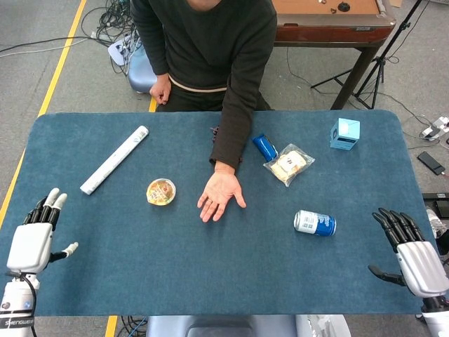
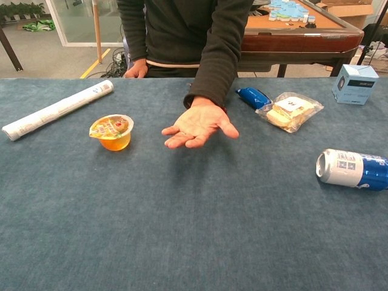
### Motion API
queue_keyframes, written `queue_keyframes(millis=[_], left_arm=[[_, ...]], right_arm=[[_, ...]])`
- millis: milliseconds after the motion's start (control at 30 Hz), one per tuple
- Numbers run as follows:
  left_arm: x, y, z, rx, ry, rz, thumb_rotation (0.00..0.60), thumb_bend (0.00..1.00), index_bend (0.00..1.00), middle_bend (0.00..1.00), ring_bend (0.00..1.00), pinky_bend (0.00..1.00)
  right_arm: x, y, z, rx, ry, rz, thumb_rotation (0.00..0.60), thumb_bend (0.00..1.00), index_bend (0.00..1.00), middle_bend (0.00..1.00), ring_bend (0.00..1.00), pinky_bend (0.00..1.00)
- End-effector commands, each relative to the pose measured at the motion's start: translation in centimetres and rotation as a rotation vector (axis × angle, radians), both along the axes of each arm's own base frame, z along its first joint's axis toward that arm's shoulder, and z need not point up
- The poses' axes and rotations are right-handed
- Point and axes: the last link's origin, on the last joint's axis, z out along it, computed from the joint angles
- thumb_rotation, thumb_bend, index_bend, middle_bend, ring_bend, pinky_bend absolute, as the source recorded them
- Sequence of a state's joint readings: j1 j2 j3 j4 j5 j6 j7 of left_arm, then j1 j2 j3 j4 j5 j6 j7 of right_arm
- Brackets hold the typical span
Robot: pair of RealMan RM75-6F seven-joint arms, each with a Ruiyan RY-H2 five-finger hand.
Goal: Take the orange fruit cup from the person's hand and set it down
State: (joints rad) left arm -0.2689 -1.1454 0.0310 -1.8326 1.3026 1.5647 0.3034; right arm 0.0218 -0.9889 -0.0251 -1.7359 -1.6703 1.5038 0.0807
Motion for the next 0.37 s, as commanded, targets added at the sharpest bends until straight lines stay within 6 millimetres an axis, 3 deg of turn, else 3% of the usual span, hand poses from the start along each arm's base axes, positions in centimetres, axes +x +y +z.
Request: queue_keyframes(millis=[33, 367], left_arm=[[0.16, -0.85, -0.6, 0.003, 0.014, -0.017, 0.6, 0.14, 0.0, 0.0, 0.01, 0.14], [0.04, -1.0, -1.6, 0.002, 0.028, -0.027, 0.6, 0.14, 0.0, 0.0, 0.01, 0.13]], right_arm=[[-0.02, -0.01, 0.02, -0.001, 0.001, -0.001, 0.6, 0.07, 0.02, 0.04, 0.0, 0.06], [-0.13, 0.29, 0.26, -0.021, -0.006, -0.004, 0.6, 0.07, 0.02, 0.04, 0.0, 0.06]])
